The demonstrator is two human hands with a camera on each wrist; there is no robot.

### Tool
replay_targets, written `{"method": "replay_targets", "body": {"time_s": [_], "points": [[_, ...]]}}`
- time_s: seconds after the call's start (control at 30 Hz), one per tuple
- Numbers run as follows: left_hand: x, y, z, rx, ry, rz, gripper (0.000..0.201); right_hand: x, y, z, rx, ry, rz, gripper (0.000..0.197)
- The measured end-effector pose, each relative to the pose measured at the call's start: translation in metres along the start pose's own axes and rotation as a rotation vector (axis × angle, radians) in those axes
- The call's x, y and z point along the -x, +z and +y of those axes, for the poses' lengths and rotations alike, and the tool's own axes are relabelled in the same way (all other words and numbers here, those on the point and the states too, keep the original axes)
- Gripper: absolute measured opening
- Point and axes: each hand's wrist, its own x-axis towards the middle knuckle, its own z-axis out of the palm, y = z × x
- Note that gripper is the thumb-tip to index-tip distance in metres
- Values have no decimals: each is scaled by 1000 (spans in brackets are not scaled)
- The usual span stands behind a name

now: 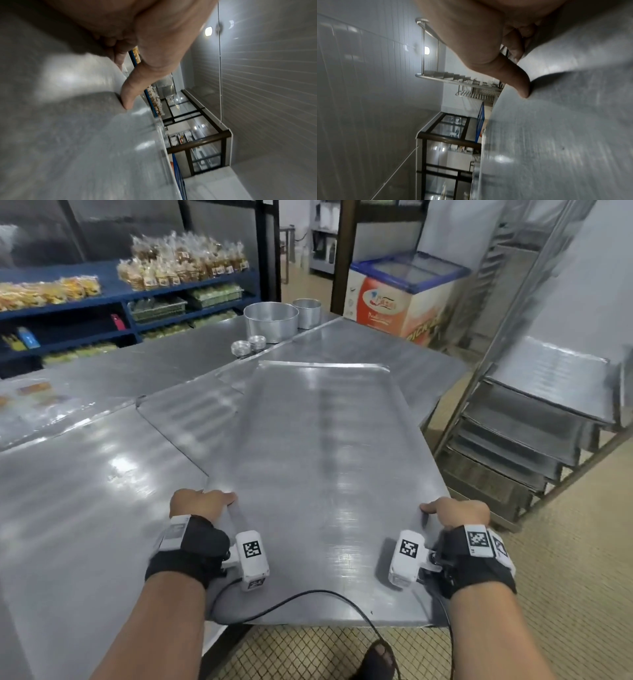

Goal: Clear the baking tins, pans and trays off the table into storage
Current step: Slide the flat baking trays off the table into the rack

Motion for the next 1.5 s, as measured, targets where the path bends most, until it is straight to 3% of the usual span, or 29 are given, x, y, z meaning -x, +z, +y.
{"method": "replay_targets", "body": {"time_s": [0.27, 0.37, 0.43, 0.6, 0.77, 1.07, 1.3, 1.5], "points": [[40, 84, 60, -104, 133, -183, 33, -29, -78, 9, -108, 61, 140, 31], [43, 121, 77, -44, 98, -248, 65, -46, -103, 11, -124, 107, 205, 24], [49, 146, 89, -39, 106, -269, 71, -61, -120, 12, -128, 139, 239, 20], [67, 216, 128, -31, 132, -363, 43, -106, -157, 10, -190, 173, 289, 26], [78, 286, 164, -129, 230, -384, 53, -150, -195, 5, -235, 222, 376, 26], [114, 389, 203, -149, 291, -458, 22, -209, -256, -5, -298, 254, 487, 30], [133, 445, 230, -166, 316, -480, 32, -246, -287, -7, -354, 287, 506, 28], [132, 490, 253, -163, 284, -498, 61, -292, -296, -16, -414, 299, 531, 33]]}}
